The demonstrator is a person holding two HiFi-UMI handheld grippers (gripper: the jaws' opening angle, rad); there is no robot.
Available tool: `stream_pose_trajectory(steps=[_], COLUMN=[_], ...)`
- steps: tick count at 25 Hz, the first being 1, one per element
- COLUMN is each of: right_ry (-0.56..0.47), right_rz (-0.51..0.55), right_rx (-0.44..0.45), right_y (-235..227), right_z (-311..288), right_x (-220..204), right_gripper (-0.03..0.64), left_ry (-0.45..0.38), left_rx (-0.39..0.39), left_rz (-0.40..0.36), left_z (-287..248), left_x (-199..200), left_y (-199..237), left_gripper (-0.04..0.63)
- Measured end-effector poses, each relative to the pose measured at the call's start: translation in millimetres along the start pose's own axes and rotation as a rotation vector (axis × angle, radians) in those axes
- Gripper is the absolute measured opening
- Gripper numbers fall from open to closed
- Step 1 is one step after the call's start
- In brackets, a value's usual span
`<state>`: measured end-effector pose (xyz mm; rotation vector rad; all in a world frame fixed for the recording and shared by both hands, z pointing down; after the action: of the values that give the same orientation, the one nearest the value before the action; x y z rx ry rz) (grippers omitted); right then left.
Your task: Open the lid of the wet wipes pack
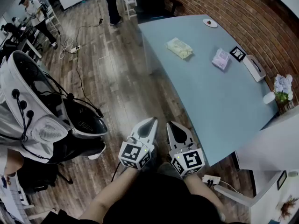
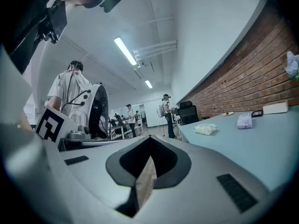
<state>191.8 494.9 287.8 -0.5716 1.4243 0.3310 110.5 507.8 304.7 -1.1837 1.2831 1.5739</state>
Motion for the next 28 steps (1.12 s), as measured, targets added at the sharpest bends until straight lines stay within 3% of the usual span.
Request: stream_pose_trajectory(steps=[11, 18, 28], right_ry=[0.019, 0.032, 0.058], right_rz=[0.005, 0.018, 0.005], right_rx=[-0.03, -0.035, -0.077], right_y=[-42.1, -75.4, -109.8], right_z=[-45.6, -108.5, -199.3], right_x=[-7.7, -13.2, -29.7], right_gripper=[0.018, 0.018, 0.018], left_ry=[0.029, 0.037, 0.075], left_rx=[-0.058, -0.058, -0.119], left_rz=[-0.011, -0.007, -0.01], left_z=[-61.2, -126.5, -198.1], left_x=[-10.2, -2.7, -1.8], left_y=[24.9, 82.2, 151.0], left_gripper=[0.012, 0.012, 0.012])
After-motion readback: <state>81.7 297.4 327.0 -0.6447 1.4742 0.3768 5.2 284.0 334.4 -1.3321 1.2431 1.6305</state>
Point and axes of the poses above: the fingertips, and each gripper's own axes: z backward along the fingers, y to its left, x out of its top, the point moved 3 cm from there along z, backward along the fingers, and after that the axes turned 9 degrees about -y, right-handed, at the moved point
